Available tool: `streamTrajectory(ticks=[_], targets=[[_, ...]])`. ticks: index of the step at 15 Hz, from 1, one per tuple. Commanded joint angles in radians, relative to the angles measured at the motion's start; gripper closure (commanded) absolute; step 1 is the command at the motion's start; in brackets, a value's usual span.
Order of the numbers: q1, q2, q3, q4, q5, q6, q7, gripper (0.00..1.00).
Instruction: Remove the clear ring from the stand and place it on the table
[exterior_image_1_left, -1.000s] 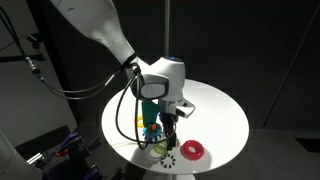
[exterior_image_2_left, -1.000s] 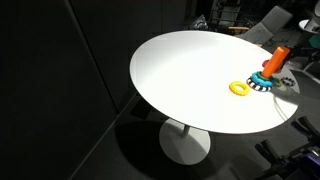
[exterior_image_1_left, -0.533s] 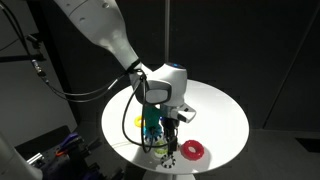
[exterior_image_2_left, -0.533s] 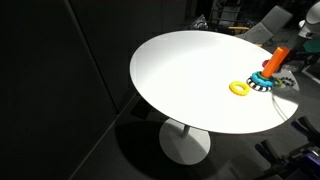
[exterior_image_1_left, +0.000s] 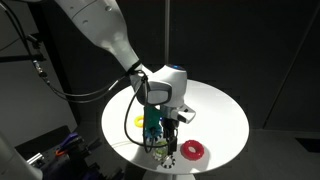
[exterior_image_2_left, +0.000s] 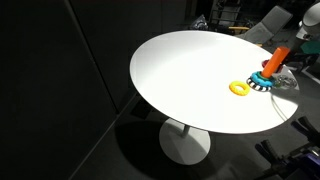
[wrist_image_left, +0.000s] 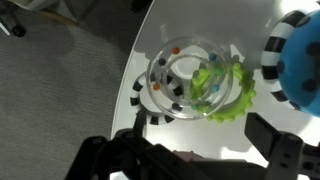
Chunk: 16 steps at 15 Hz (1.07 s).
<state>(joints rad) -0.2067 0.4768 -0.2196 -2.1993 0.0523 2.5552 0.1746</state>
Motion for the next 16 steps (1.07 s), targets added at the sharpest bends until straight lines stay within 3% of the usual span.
streamTrajectory(ticks=[1,16], targets=[[0.006,-0.018,-0.003,0.009,-0.016,-0.055,-0.023,0.0],[0.047,-0.212,-0.022,-0.047,-0.145,-0.23,-0.02,0.0]])
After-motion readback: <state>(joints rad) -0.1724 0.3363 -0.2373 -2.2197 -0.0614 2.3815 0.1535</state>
